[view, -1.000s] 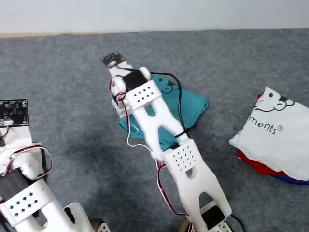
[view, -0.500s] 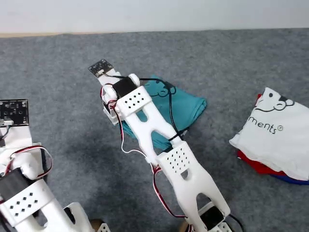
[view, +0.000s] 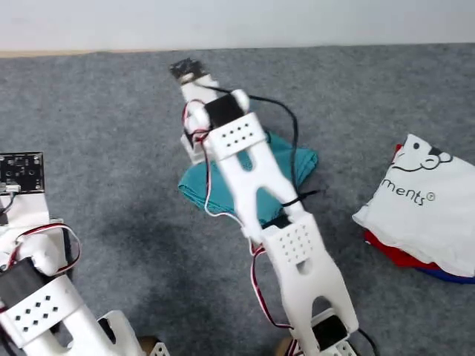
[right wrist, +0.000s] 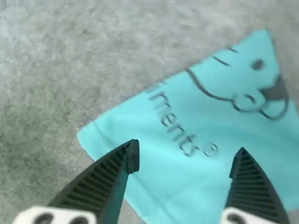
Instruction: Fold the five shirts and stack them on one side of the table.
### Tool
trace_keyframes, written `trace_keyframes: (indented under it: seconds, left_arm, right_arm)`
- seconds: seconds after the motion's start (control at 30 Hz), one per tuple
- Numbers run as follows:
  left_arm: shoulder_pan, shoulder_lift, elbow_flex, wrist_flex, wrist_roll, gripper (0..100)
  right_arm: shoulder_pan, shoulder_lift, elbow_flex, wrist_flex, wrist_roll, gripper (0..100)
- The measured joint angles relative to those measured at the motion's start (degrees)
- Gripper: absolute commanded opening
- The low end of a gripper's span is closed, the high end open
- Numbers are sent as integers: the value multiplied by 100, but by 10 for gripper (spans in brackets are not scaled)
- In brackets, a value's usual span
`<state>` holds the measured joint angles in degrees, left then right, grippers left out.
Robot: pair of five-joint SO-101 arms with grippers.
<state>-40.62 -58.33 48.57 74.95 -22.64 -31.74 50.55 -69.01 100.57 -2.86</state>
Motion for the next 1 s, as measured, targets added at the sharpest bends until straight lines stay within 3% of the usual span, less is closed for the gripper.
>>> trace_keyframes:
  seconds: [0.17,0.37,0.7,1.0]
  left_arm:
    - [0,0,0,0,0,8]
    - [0,0,97,0,0,8]
    - [0,0,325,-88,0,7]
    - [0,0,325,-185,0,7]
  right_arm:
    - [290,-396,923,0,-229,314]
    - [1143,-387,1108,0,-273,314]
    - [2391,826,1099,-677,-273,314]
    - [2541,967,738,-563,-281,314]
